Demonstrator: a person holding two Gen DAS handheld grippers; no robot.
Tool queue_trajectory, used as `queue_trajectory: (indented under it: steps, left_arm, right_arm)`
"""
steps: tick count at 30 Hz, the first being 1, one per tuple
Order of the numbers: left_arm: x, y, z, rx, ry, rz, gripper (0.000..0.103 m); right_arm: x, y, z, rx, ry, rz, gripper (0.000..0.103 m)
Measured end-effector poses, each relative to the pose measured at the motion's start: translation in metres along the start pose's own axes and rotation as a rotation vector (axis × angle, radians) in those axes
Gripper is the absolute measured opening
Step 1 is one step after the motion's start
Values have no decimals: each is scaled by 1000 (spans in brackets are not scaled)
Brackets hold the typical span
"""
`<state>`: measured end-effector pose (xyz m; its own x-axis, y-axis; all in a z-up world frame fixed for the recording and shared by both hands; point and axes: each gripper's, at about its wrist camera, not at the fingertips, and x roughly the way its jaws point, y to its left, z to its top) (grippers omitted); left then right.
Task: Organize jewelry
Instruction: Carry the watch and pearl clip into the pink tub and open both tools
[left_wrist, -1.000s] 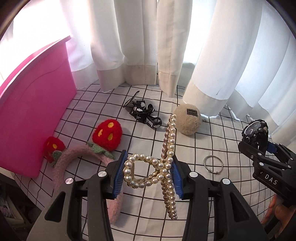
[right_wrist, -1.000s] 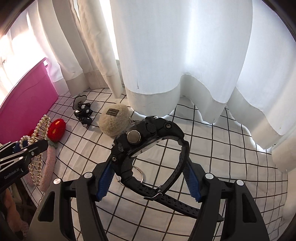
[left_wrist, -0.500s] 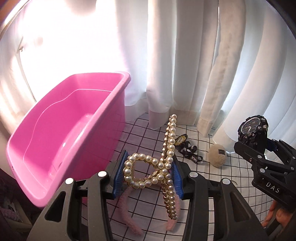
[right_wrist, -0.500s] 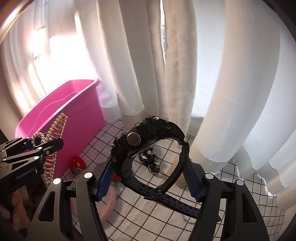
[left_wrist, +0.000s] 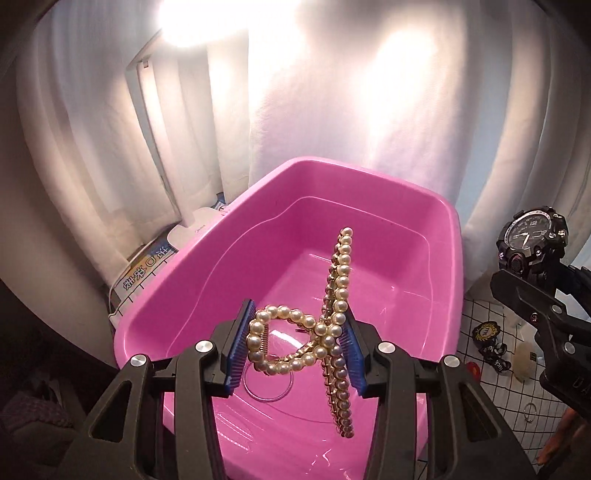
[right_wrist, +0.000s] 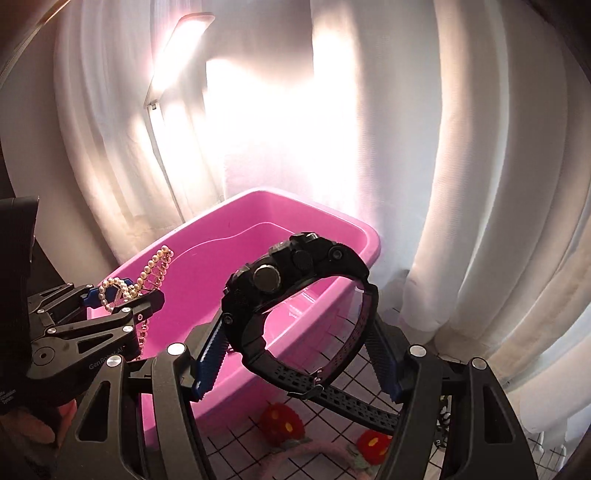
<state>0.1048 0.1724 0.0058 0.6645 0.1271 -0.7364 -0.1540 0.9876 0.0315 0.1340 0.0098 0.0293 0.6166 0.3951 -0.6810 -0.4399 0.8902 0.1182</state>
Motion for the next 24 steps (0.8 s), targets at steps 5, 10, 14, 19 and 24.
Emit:
queue_trajectory:
  steps: [5, 10, 14, 19, 24]
  left_arm:
    - [25, 34, 7, -28, 36, 28, 43]
    - [48, 51, 8, -58, 81, 14, 43]
    - [63, 63, 6, -61, 113, 30, 43]
    - [75, 71, 5, -64, 152, 34, 43]
    - [79, 68, 6, -40, 178, 42, 44]
  right_arm:
    - [41, 36, 24, -48, 45, 22, 65]
    - [81, 51, 32, -61, 120, 30, 65]
    - [105, 56, 33, -63, 170, 18, 65]
    - [122, 58, 31, -65, 218, -2, 65]
    - [133, 58, 32, -68, 264, -32, 66]
